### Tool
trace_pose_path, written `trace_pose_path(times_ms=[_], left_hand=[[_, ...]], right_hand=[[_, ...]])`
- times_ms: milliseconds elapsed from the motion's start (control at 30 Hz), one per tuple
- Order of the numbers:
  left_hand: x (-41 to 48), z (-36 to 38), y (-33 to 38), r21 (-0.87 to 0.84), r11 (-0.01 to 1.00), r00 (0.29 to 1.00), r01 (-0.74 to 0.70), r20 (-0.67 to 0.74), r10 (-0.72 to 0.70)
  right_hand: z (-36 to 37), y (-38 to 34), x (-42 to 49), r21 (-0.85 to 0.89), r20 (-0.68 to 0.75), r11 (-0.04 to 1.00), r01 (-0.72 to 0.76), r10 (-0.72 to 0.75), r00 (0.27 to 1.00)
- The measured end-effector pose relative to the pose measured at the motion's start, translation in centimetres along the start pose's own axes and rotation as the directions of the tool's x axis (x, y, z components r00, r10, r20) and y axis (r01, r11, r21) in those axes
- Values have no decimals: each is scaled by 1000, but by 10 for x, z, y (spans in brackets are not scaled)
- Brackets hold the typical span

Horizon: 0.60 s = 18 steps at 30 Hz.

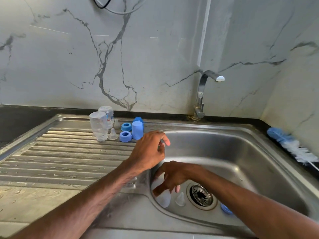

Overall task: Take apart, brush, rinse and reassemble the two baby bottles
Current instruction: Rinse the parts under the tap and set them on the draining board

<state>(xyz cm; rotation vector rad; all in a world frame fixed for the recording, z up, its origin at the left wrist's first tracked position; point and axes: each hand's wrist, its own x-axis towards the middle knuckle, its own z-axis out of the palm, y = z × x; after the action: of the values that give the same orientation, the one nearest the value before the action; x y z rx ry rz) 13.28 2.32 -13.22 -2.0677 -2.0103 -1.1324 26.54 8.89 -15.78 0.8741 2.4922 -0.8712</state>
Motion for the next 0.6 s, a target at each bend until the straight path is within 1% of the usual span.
trace_pose_path(times_ms=[67, 133, 167, 233, 300, 333, 367, 400, 433, 467, 500, 533, 600], left_hand=[[0, 2, -3, -5, 1000, 1000, 2, 17, -2], [1, 4, -4, -9, 1000, 1000, 4, 28, -4], [2, 5, -3, -12, 1000, 1000, 5, 30, -5], [6, 9, -1, -13, 1000, 999, 4, 33, -4], [14, 14, 3, 10, 1000, 999, 3, 43, -3], [21, 19, 6, 29, 1000, 999, -2, 46, 1], [28, 23, 10, 52, 999, 999, -12, 48, 9], [38, 30, 15, 74, 997, 998, -31, 50, 28], [49, 37, 21, 98, 993, 997, -58, 52, 53], [61, 44, 27, 127, 987, 994, -96, 56, 89], [77, 52, 36, 159, 977, 989, -144, 59, 137], [91, 59, 44, 203, 959, 980, -200, 60, 192], [123, 73, 62, 359, 879, 947, -313, 47, 318]], right_hand=[[-3, 2, 1, 32, -26, 999, -18, 19, 999], [-10, 10, -2, 54, -93, 998, -20, 25, 995], [-16, 15, -5, 96, -142, 995, -18, 31, 989], [-28, 30, -12, 246, -261, 969, -7, 73, 963], [-43, 51, -20, 423, -380, 906, 38, 139, 915], [-51, 64, -26, 529, -435, 845, 82, 187, 881], [-58, 77, -31, 650, -468, 746, 143, 245, 849], [-66, 91, -37, 763, -473, 607, 223, 288, 833], [-72, 103, -43, 837, -466, 455, 304, 301, 832], [-77, 113, -48, 877, -457, 308, 369, 295, 839], [-81, 122, -53, 888, -458, 192, 418, 288, 841], [-82, 127, -56, 885, -464, 105, 453, 279, 841], [-85, 133, -60, 857, -496, 9, 515, 288, 819]])
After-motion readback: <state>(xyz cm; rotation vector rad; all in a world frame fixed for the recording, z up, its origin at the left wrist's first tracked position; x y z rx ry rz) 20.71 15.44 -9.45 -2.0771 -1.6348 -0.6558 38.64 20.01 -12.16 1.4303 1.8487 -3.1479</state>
